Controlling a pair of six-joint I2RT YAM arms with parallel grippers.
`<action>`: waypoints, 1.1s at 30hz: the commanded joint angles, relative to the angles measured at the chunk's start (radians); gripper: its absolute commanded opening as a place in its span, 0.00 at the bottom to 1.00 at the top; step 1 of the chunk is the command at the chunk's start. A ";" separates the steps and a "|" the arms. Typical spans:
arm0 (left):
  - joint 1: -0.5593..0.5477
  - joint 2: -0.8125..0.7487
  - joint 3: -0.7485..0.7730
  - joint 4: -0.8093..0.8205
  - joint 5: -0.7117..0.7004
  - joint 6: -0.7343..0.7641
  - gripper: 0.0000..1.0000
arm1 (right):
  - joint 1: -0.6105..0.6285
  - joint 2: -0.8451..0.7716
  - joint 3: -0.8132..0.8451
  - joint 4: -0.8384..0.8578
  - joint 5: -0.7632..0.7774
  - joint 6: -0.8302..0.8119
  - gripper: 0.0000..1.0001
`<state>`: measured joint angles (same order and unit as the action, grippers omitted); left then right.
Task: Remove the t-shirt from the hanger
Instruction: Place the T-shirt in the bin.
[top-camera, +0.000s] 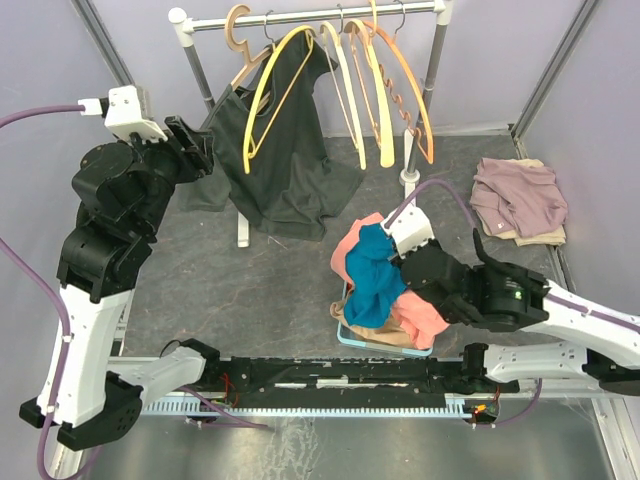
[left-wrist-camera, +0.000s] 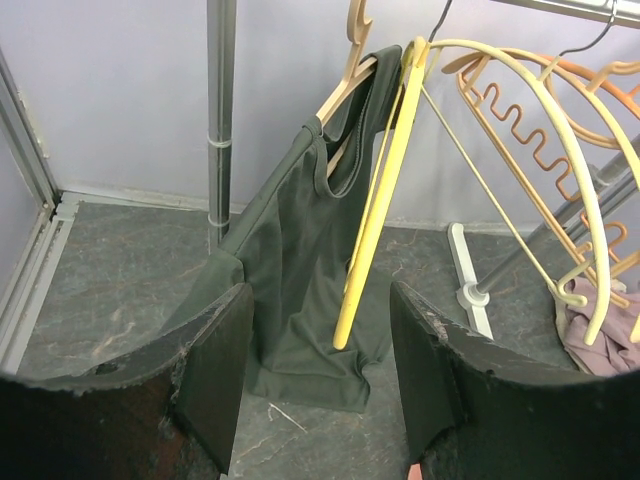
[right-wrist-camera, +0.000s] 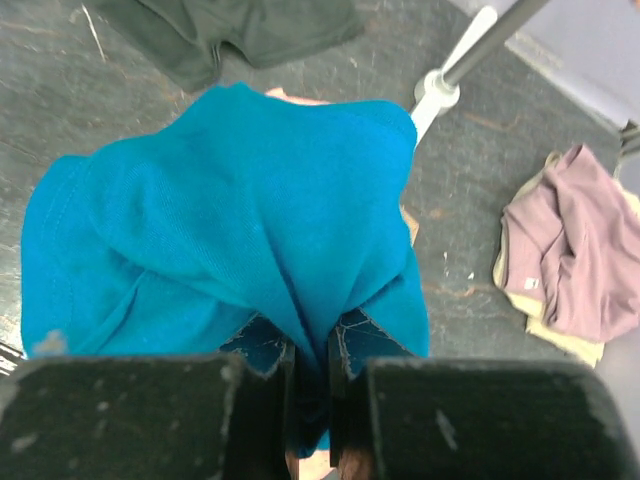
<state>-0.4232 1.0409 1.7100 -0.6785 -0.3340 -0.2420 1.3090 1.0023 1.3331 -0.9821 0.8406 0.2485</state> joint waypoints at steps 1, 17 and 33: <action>-0.004 -0.018 0.008 0.046 0.022 -0.057 0.63 | 0.006 -0.037 -0.100 0.031 0.079 0.158 0.01; -0.004 0.014 0.038 0.035 0.039 -0.065 0.63 | 0.004 -0.063 -0.529 0.163 -0.023 0.490 0.01; -0.005 0.067 0.100 0.055 0.043 -0.046 0.63 | 0.004 -0.020 -0.425 0.070 0.020 0.517 0.40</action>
<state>-0.4232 1.1095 1.7714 -0.6769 -0.3042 -0.2646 1.3090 0.9913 0.8181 -0.8486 0.8215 0.7586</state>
